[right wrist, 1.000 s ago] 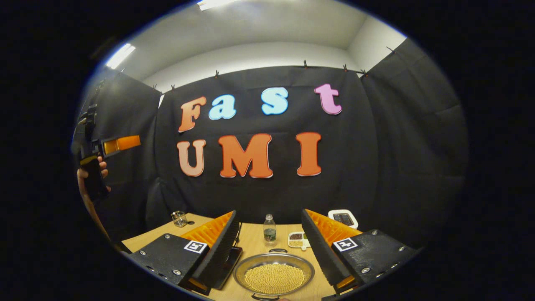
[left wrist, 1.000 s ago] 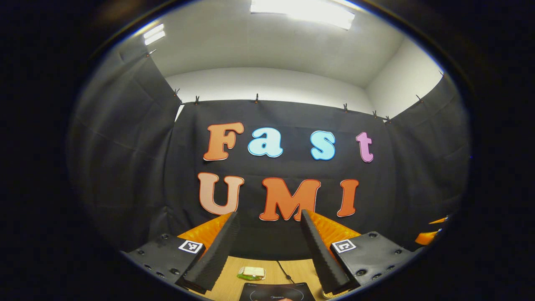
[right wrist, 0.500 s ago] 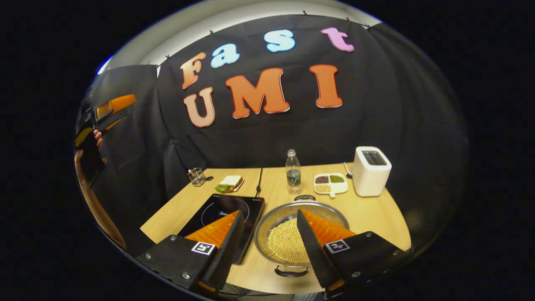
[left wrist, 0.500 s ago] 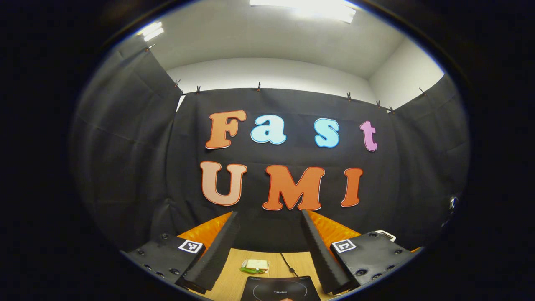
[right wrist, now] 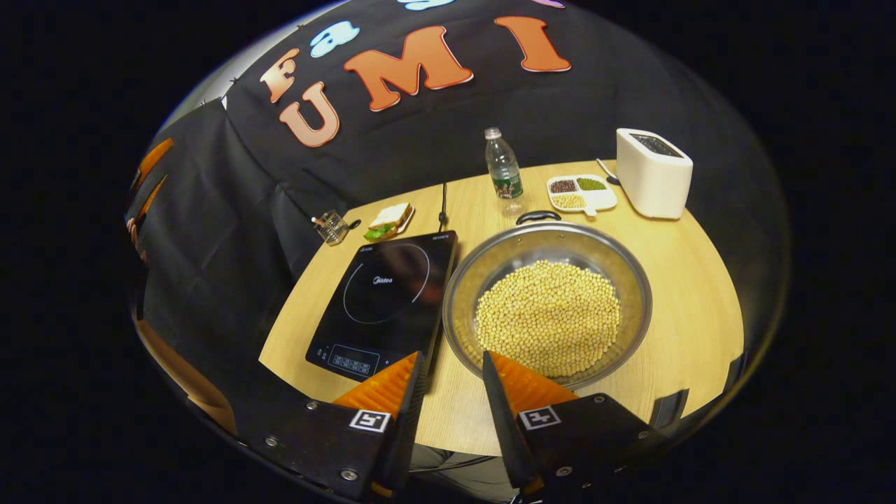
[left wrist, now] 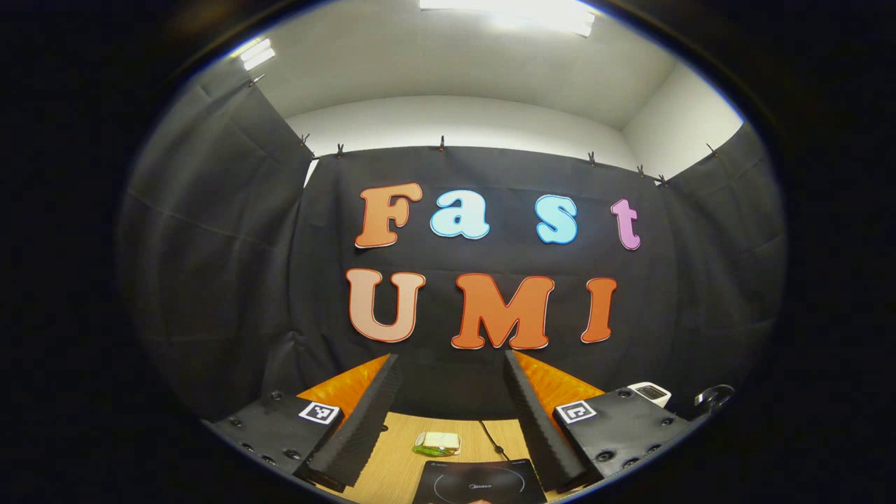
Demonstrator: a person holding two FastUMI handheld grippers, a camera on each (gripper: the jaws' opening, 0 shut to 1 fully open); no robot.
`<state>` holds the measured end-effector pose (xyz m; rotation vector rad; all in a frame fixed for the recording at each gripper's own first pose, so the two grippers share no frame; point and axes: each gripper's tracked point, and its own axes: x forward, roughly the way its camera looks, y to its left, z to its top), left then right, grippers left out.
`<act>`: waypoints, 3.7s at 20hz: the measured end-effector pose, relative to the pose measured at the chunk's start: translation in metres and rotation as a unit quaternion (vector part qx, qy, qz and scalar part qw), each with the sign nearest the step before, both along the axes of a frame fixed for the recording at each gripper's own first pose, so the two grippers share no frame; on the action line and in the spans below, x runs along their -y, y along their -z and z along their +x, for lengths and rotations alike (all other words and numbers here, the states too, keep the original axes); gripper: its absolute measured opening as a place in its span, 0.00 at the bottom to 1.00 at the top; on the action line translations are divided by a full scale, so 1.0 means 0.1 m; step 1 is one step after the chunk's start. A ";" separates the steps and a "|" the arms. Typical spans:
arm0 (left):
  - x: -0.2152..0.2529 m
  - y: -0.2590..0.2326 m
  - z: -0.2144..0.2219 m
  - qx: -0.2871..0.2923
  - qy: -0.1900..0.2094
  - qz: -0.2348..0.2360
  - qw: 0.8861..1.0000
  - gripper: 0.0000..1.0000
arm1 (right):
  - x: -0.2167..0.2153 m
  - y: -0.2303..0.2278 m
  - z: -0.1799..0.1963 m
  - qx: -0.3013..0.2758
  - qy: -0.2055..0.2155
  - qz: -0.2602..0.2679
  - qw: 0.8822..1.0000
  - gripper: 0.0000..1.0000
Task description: First push the handle of the pot to place it horizontally, then grasp the pot with both hands and set it on the induction cooktop.
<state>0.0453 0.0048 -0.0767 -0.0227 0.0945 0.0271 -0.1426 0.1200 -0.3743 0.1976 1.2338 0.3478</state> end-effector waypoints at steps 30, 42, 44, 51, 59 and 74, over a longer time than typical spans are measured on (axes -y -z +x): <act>-0.32 0.47 -0.02 -0.031 -0.022 -0.011 0.999 0.96 | -0.03 0.87 -0.43 -0.128 -0.005 -0.009 0.992 0.00; -0.07 0.54 0.04 -0.037 -0.006 -0.012 0.999 0.97 | 0.54 0.96 -0.29 -0.115 0.031 -0.045 0.992 0.00; 0.00 0.57 0.04 -0.041 -0.001 -0.011 0.999 0.97 | 0.64 0.98 -0.25 -0.114 0.037 -0.051 0.992 0.00; 0.00 0.68 0.12 -0.061 -0.015 0.015 0.998 0.96 | 0.92 1.12 -0.16 -0.120 0.050 -0.077 0.989 0.00; 0.02 0.66 0.09 -0.065 -0.017 0.040 0.997 0.96 | 1.24 1.21 -0.04 -0.130 0.051 -0.113 0.984 0.00; -0.02 0.68 0.03 -0.066 -0.018 0.048 0.996 0.99 | 1.85 1.34 0.26 -0.139 0.075 -0.172 0.972 0.00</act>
